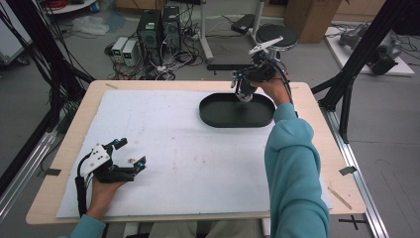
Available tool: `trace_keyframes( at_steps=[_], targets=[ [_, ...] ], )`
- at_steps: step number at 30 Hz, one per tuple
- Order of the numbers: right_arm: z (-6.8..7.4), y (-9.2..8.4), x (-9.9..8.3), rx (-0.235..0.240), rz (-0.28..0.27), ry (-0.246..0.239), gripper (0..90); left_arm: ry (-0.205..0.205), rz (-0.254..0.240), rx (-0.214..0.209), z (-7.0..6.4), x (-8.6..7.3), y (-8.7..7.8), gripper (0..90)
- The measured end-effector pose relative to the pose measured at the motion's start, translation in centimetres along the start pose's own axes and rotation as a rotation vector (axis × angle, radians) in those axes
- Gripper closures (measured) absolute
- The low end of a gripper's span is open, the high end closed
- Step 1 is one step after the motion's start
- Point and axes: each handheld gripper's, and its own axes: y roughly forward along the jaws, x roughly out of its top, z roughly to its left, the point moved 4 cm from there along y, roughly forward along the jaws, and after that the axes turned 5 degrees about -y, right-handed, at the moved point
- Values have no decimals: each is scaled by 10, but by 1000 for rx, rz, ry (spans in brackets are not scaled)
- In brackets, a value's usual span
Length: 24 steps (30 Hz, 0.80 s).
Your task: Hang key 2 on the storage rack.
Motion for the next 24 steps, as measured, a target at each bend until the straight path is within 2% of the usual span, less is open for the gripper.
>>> trace_keyframes(
  at_steps=[13, 24],
  targets=[
    [-7, 0, -2, -29, -3, 10, 888, 3, -1, -4, 0, 0, 0, 17],
    [-8, 6, -3, -32, -3, 6, 888, 10, 1, -8, 0, 0, 0, 17]
  ],
)
